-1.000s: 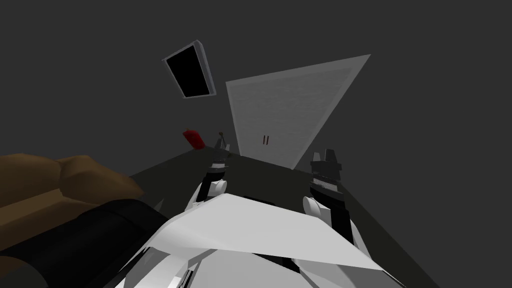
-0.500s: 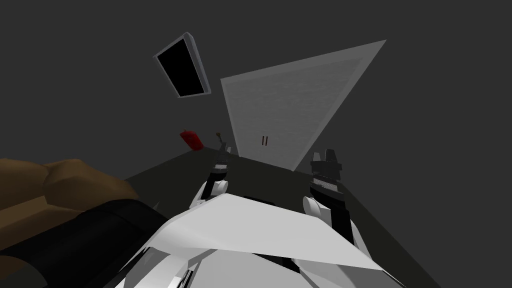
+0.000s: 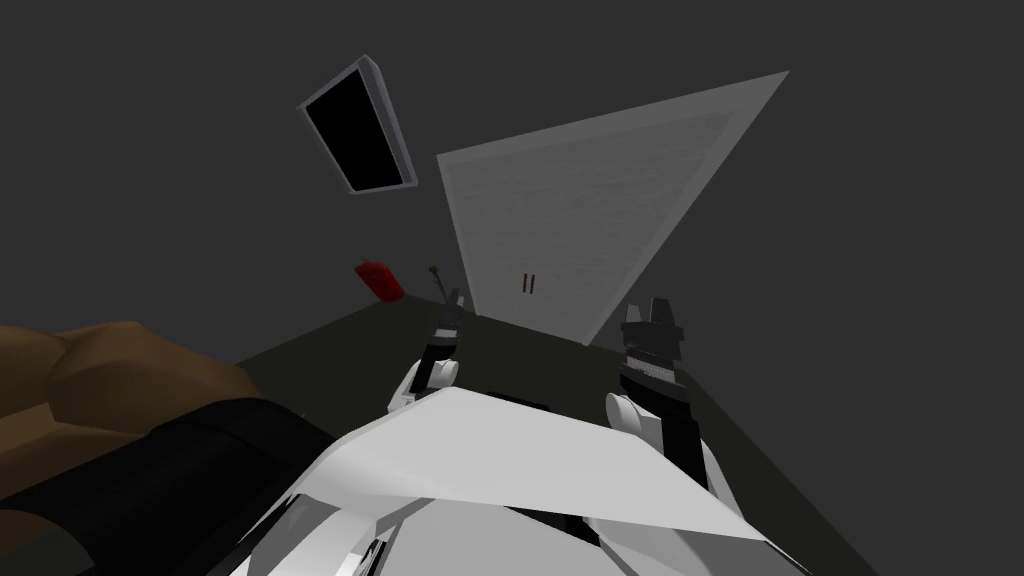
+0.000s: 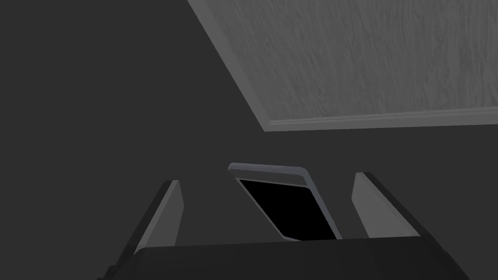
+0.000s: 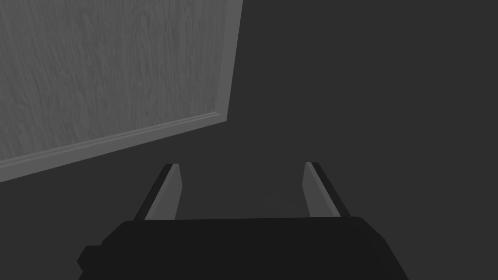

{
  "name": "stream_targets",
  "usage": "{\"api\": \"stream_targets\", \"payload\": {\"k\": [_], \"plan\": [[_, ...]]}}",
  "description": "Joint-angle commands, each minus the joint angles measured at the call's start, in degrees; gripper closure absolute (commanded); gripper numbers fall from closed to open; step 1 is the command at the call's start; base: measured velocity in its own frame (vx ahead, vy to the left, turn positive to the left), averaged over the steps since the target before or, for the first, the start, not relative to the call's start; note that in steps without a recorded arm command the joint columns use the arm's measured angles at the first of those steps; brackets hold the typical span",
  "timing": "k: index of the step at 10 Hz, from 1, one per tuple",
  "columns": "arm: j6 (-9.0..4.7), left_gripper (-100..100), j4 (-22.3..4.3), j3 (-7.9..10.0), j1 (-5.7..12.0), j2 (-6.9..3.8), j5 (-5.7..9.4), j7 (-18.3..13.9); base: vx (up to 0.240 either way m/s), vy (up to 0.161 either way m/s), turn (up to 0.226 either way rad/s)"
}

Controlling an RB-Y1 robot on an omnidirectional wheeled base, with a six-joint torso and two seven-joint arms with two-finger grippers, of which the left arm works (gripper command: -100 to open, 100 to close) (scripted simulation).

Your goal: Pull the door open

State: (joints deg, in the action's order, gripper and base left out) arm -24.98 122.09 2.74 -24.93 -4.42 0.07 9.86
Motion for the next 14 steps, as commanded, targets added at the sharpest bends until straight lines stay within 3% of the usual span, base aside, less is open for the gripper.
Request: {"api": "stream_targets", "payload": {"k": [1, 14], "plan": [[-0.75, -100, -1.76, 0.03, 0.21, -0.2, -0.36, 1.45, 0.075, -0.013, -0.004], [-5.85, -100, -19.18, 0.86, 4.92, -1.86, -3.85, 15.07, 0.101, -0.032, -0.004]]}}
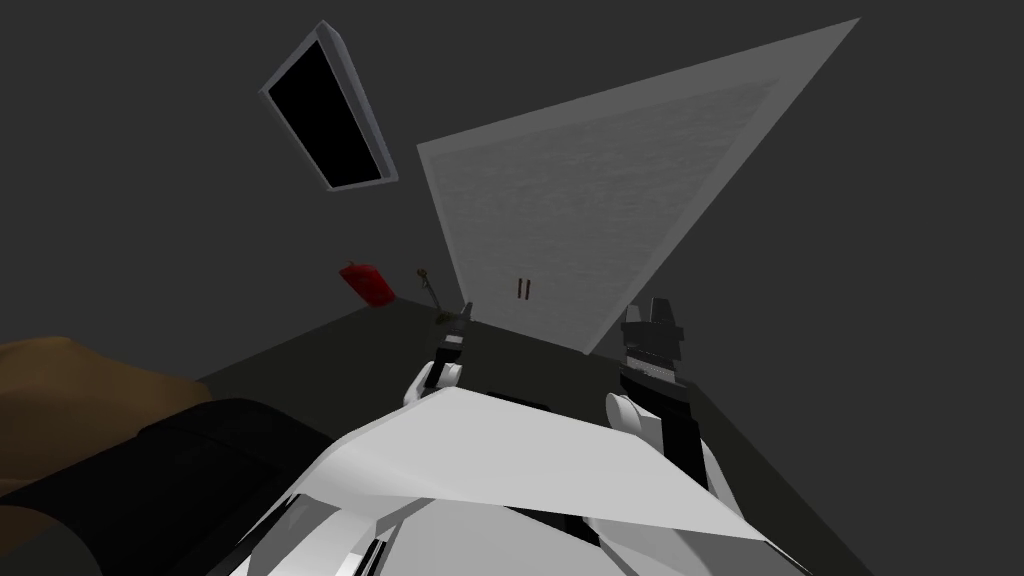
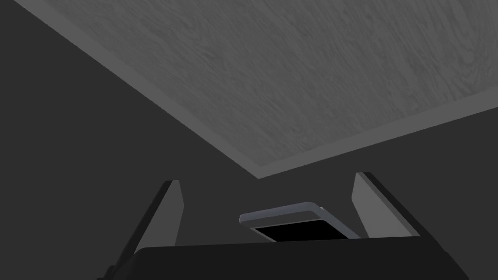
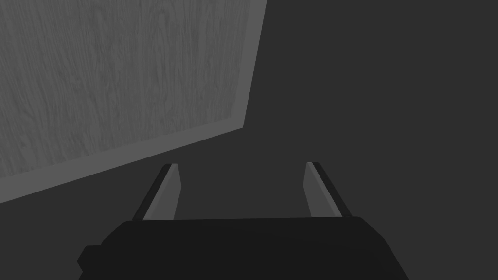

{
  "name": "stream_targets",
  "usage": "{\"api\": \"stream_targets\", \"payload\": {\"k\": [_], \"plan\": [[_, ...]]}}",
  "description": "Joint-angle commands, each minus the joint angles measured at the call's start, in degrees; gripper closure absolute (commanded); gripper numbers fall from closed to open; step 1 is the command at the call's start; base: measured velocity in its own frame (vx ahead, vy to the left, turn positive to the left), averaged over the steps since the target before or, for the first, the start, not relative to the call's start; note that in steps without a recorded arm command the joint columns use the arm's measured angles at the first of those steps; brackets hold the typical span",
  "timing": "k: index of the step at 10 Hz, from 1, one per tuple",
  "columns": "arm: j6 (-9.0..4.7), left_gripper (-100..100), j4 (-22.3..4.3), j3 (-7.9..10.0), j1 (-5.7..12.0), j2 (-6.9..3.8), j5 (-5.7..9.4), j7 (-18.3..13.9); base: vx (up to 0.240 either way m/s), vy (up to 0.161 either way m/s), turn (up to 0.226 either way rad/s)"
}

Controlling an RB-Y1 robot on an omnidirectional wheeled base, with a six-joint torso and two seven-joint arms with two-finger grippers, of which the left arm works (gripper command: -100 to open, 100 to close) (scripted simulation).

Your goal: Pull the door open

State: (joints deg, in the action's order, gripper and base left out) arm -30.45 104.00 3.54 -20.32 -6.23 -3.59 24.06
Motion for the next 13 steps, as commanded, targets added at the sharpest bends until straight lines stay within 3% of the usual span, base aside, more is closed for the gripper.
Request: {"api": "stream_targets", "payload": {"k": [1, 4, 5, 13], "plan": [[-0.82, -100, -2.56, 0.12, 0.71, -0.18, -0.49, 2.03, 0.097, -0.033, -0.005], [-2.13, -100, -6.8, 0.33, 1.93, -0.55, -1.39, 5.52, 0.099, -0.032, -0.005], [-2.13, -100, -7.01, 0.33, 1.93, -0.55, -1.39, 5.52, 0.064, -0.015, -0.003], [-5.69, -100, -19.11, 0.89, 5.32, -1.44, -3.82, 15.01, 0.09, -0.035, -0.007]]}}
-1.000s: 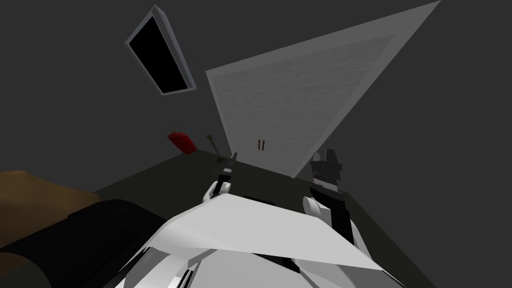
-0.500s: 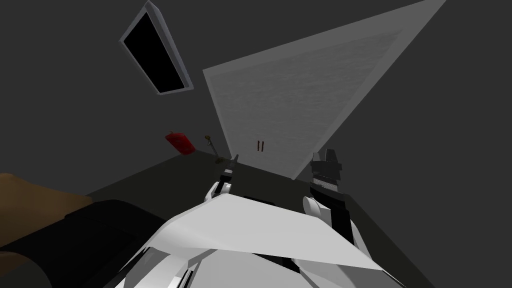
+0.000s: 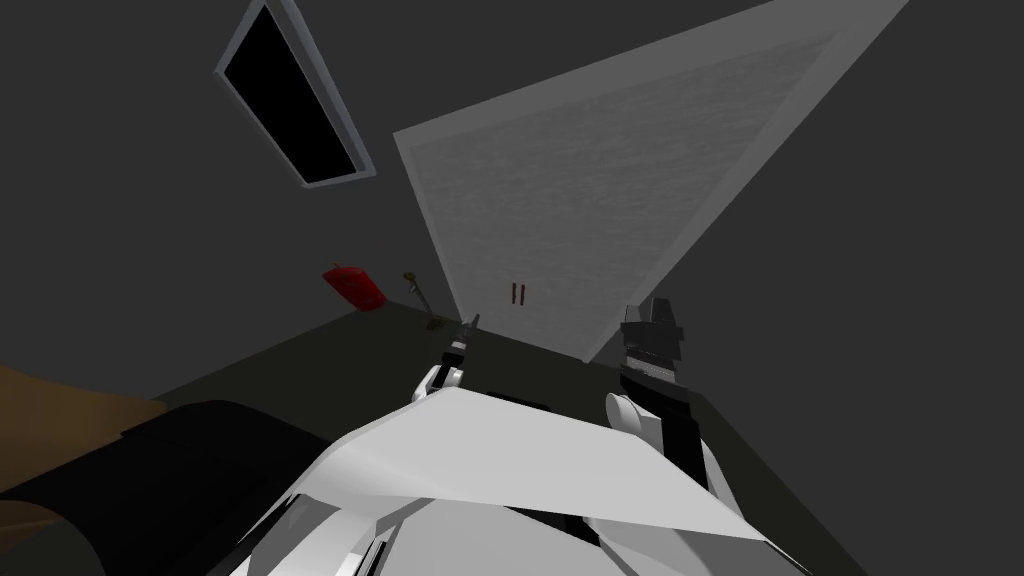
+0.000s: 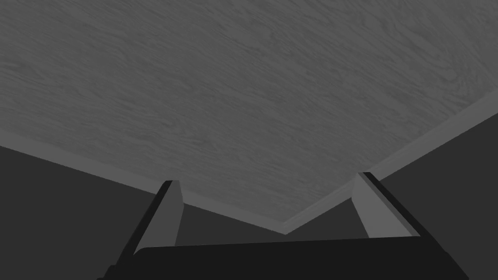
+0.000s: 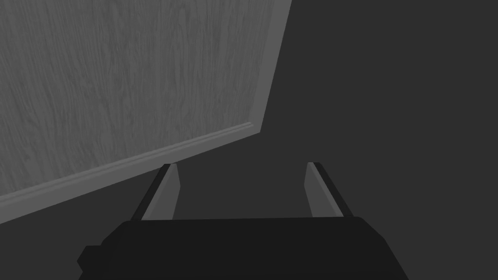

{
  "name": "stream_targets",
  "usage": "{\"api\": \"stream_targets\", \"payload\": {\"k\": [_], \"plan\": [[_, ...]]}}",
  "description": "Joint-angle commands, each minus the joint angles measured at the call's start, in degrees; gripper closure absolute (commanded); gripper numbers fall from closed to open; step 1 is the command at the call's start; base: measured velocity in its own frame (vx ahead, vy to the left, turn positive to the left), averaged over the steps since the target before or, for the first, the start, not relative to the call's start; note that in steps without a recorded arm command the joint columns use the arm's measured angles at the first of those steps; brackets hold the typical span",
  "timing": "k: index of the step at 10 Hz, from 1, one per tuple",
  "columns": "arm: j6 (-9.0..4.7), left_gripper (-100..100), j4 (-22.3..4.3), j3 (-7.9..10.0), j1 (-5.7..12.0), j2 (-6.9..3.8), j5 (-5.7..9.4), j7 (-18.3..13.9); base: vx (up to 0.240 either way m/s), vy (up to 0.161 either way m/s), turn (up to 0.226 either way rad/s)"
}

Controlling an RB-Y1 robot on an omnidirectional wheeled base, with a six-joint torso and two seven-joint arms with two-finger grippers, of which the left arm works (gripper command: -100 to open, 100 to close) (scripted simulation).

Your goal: Pull the door open

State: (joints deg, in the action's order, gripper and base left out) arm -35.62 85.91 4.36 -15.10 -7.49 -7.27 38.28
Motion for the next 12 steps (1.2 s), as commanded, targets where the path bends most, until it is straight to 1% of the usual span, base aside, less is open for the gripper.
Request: {"api": "stream_targets", "payload": {"k": [1, 12], "plan": [[-0.96, -100, -2.52, 0.15, 0.53, -0.28, -0.45, 1.98, 0.096, -0.05, -0.008], [-5.59, -100, -18.19, 0.84, 5.11, -1.27, -3.63, 14.33, 0.102, -0.033, -0.008]]}}
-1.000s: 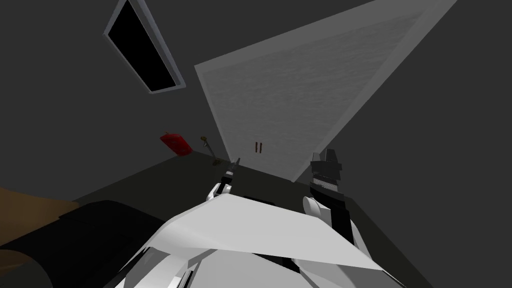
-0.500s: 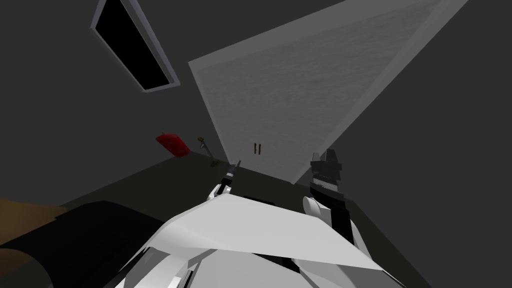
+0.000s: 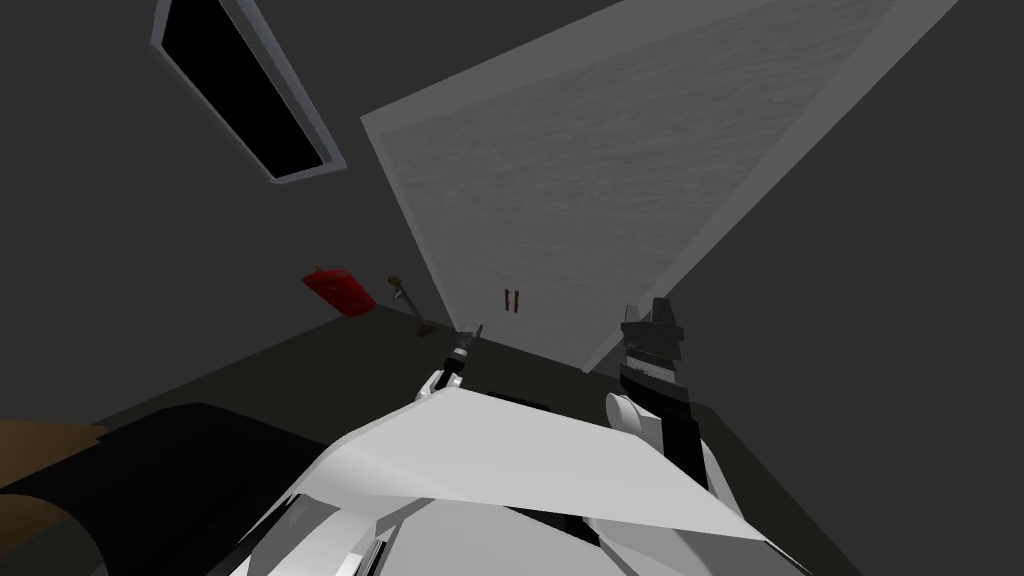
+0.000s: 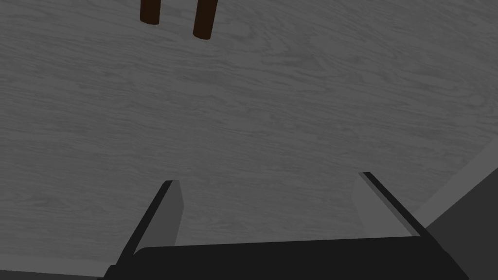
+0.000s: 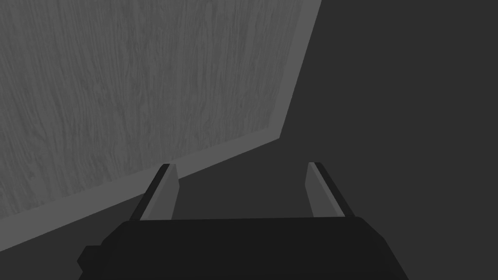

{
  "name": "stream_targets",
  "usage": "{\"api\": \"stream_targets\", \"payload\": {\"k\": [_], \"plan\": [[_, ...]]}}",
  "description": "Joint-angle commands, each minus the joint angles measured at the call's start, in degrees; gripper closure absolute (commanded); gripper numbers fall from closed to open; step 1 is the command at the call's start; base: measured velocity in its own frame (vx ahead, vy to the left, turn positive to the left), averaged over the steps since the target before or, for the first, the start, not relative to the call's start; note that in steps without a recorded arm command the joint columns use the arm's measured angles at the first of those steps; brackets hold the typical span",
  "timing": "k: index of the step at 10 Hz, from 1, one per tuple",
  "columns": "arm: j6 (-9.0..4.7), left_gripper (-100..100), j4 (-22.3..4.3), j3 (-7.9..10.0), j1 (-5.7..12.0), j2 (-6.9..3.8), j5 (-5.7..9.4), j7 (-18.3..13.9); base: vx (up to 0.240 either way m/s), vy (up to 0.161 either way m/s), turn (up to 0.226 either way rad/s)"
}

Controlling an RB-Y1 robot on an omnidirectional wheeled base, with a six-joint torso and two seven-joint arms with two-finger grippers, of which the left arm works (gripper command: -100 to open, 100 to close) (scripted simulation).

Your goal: Pull the door open

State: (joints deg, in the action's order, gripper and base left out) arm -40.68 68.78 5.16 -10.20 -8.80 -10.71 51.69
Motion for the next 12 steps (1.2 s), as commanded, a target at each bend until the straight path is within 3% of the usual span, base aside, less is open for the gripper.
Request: {"api": "stream_targets", "payload": {"k": [1, 12], "plan": [[-0.91, -100, -2.32, 0.09, 0.6, -0.03, -0.45, 1.91, 0.095, -0.035, -0.012], [-4.79, -100, -15.28, 0.6, 4.81, -0.66, -3.11, 12.25, 0.108, -0.034, -0.012]]}}
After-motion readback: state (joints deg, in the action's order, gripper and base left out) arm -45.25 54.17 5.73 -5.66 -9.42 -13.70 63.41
